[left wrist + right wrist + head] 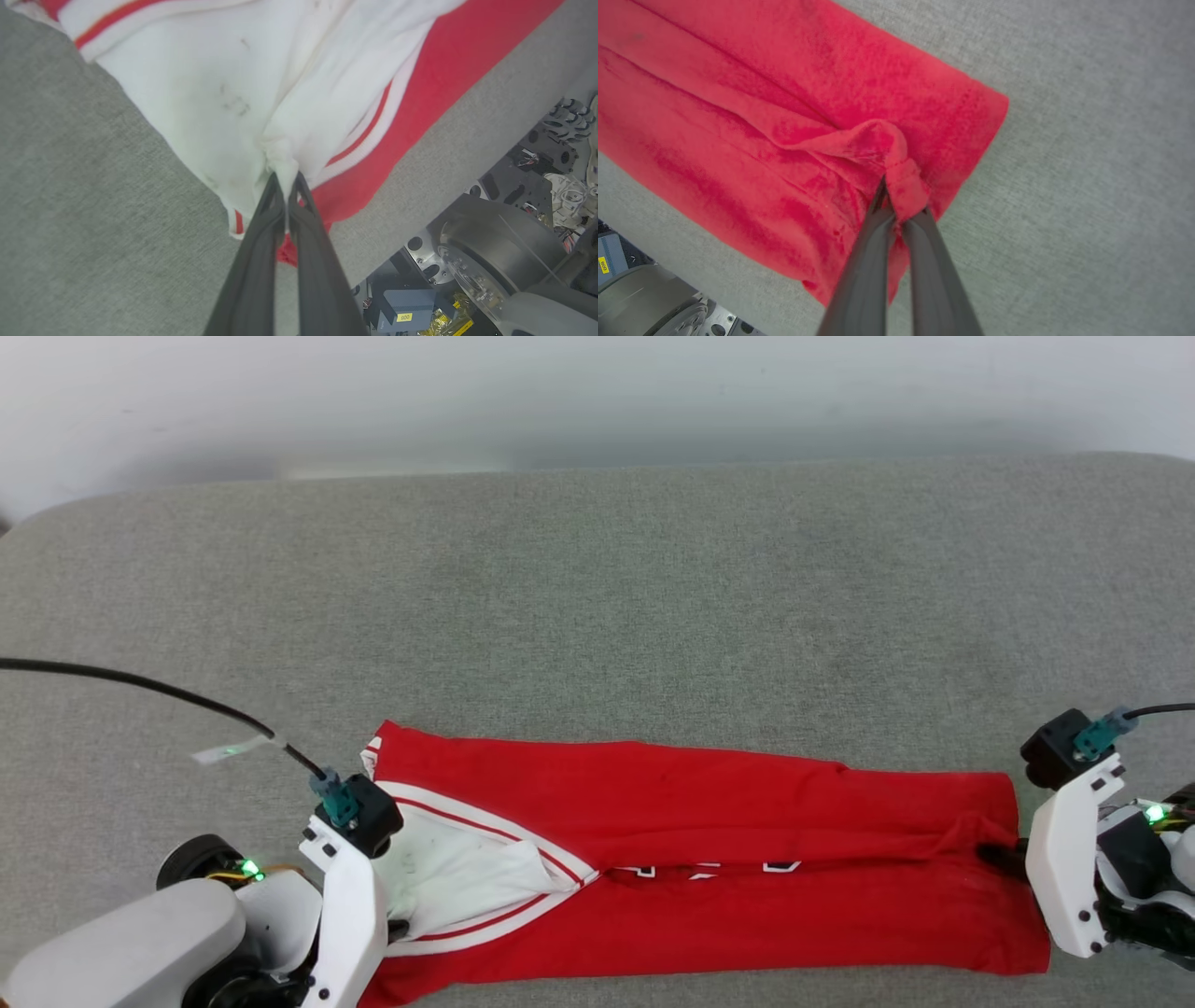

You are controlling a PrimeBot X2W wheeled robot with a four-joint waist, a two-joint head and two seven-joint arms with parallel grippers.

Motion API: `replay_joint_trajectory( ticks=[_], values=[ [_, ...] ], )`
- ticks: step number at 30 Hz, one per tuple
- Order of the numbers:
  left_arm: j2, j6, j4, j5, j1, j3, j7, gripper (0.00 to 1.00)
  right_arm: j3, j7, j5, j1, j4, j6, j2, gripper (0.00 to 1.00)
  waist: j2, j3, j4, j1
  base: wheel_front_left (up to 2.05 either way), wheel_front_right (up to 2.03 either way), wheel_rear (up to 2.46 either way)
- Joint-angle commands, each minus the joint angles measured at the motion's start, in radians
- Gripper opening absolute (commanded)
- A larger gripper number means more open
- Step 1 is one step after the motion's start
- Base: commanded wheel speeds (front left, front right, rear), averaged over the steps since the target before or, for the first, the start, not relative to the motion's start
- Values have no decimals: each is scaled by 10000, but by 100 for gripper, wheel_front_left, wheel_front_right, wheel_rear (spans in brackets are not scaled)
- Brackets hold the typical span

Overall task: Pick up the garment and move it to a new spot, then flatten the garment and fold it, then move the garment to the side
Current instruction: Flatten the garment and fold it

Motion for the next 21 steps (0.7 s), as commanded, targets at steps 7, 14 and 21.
replay_joint_trajectory(
  ticks=[7, 14, 21],
  values=[
    [1, 183, 205, 672, 72, 108, -717, 100, -216, -397, 1, -154, 250, -7, 144, 100, 0, -159, -70, 1, 0, 0, 0],
    [502, 1051, -594, 1368, -25, 775, -2318, 100, -986, -1601, 122, 21, -456, -7, -474, 100, 0, -651, 3, 1, 0, 0, 0],
    [217, 3066, -899, 2484, 455, 1497, -4848, 100, -2218, -2881, 357, 854, -581, -7, -823, 100, 0, -690, 79, 1, 0, 0, 0]
  ],
)
